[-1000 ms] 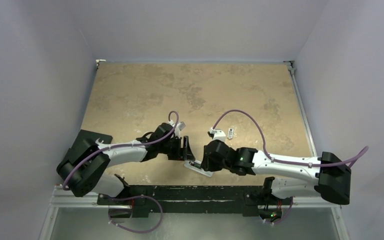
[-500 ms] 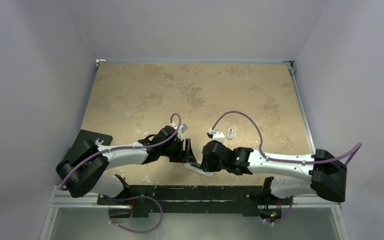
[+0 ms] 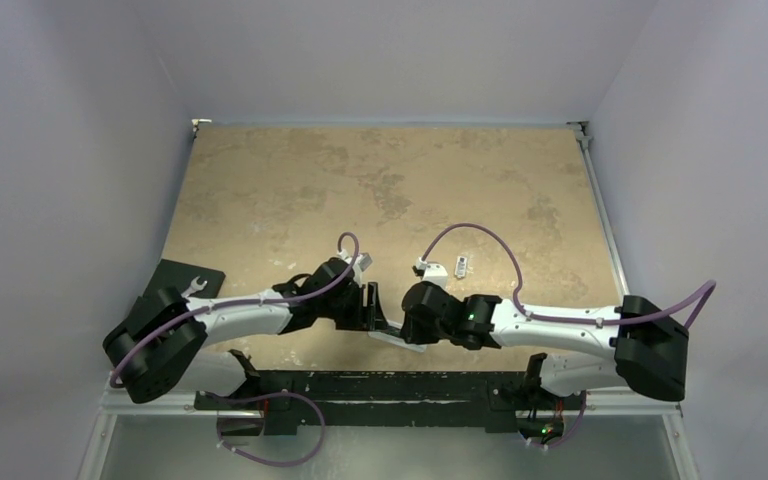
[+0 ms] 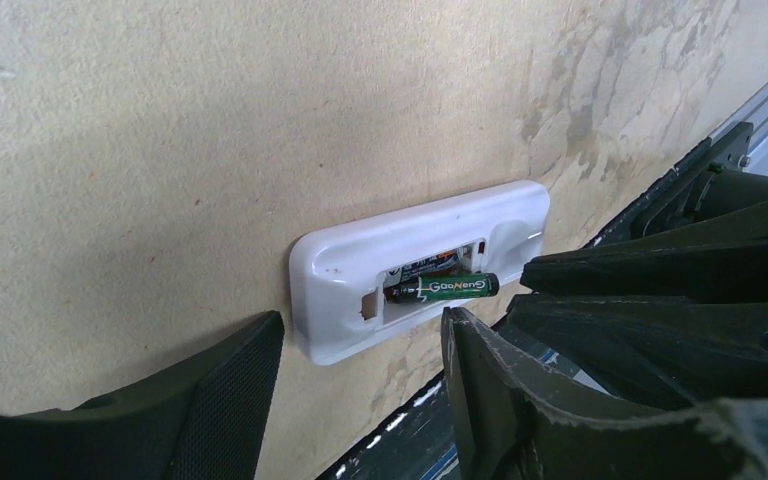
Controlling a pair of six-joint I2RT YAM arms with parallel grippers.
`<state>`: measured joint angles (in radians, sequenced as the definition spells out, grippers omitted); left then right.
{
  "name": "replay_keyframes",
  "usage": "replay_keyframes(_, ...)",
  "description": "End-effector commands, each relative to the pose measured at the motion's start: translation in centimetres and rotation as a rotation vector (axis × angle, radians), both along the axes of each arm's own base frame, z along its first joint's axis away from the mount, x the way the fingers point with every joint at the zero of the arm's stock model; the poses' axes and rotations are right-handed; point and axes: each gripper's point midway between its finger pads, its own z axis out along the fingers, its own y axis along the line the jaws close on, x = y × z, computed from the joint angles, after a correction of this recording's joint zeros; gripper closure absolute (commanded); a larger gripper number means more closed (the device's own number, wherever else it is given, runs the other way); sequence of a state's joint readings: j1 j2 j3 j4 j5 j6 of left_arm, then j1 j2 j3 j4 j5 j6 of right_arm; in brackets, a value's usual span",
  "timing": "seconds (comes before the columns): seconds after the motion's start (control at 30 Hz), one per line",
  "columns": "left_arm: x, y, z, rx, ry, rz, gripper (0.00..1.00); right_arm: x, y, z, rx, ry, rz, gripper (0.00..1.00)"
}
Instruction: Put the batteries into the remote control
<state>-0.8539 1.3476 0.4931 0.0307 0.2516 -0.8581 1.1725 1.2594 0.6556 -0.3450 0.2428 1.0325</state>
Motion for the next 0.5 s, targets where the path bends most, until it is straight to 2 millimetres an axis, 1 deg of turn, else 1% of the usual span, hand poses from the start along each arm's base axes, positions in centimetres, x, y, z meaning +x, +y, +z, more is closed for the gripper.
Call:
replay_keyframes(0.0,-0.23,0.56,0.15,0.008,-0.003,0.027,0.42,0.42,0.91,0.80,0.046,-0.009,-0.023,0.74)
replay_keyframes(0.47,-0.63,0.42,-0.02,0.001,-0.001,0.032,0.43,0.33,1.17,0.44,0.047,0.002,-0.022,0.77)
